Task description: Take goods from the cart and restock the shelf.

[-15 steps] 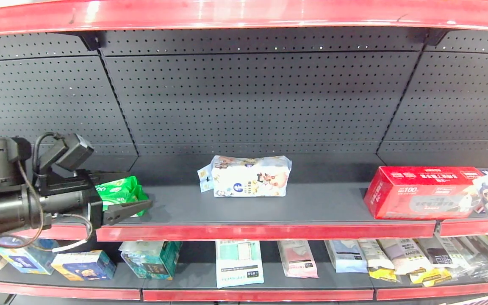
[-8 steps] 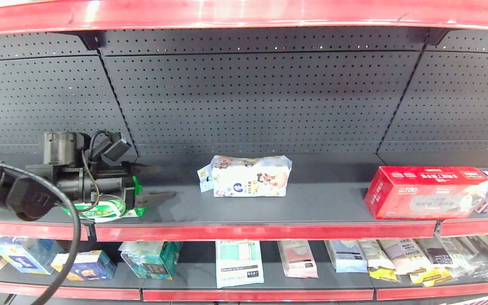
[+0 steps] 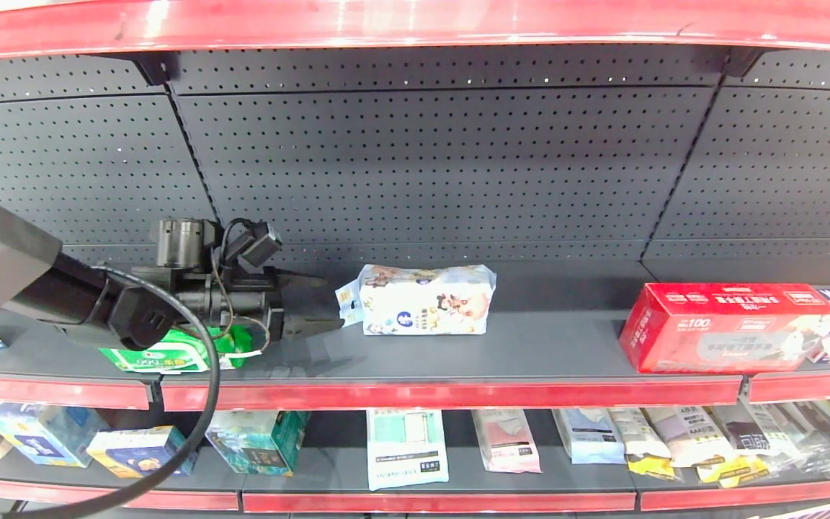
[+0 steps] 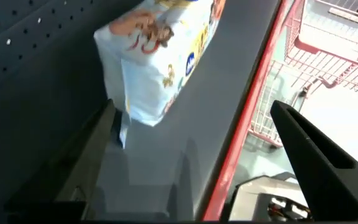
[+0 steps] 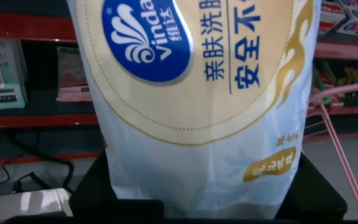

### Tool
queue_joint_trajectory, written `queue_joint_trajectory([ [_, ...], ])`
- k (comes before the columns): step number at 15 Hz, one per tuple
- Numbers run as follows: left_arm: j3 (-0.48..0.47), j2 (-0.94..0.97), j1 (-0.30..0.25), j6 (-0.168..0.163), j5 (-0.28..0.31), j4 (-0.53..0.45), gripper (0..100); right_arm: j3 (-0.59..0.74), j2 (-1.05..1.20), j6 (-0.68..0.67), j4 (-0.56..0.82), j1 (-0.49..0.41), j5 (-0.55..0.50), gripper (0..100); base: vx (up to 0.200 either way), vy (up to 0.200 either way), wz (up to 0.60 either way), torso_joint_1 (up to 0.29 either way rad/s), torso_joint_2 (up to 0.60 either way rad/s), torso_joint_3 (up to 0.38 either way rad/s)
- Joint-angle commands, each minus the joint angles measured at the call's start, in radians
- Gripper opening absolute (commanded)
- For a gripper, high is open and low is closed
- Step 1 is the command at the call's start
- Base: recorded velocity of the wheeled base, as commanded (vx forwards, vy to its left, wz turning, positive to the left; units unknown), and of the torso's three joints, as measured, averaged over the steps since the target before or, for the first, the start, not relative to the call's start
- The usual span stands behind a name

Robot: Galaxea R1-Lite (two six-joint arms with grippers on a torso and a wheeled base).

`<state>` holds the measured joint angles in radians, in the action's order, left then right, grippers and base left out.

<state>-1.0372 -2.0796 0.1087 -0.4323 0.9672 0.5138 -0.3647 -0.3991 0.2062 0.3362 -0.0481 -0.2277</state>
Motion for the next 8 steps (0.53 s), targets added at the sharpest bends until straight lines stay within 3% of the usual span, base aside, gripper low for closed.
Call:
queue_joint_trajectory([
  [1,-0.017,-0.016,0.003,0.000,-0.001,0.000,100,0.004,0.033,0.001,0.006,0.001,0.001,0,0.000,0.000,0.00,0.000,0.00,0.000],
  [8,-0.041,-0.050,-0.014,0.001,-0.027,0.032,100,0.016,0.091,-0.001,0.029,0.001,0.010,0,0.000,0.000,0.00,0.000,0.00,0.000],
])
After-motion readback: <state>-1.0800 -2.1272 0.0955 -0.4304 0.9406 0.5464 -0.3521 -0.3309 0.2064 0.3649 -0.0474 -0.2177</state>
